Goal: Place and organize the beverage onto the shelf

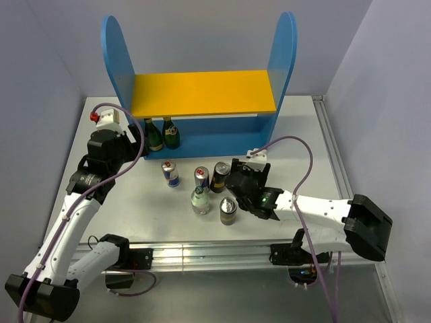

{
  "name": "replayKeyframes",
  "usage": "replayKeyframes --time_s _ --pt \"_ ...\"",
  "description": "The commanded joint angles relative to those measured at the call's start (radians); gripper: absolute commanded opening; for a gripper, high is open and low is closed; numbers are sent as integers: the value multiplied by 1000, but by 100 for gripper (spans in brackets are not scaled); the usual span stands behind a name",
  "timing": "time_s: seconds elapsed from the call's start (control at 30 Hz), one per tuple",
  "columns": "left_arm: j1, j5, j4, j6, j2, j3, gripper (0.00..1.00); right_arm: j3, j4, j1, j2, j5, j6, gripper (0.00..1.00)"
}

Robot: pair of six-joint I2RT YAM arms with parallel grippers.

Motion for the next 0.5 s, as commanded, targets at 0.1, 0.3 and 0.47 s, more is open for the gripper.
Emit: replayKeyframes --time_s 0.1,0.3,0.47 --pt "-4 9 8 21 -14 13 85 38 22 -29 50 40 60 66" --pt "-4 7 8 21 -17 13 86 45 27 -30 86 32 65 47" --pt "-4 6 6 21 -17 13 85 70 14 -33 109 24 67 0"
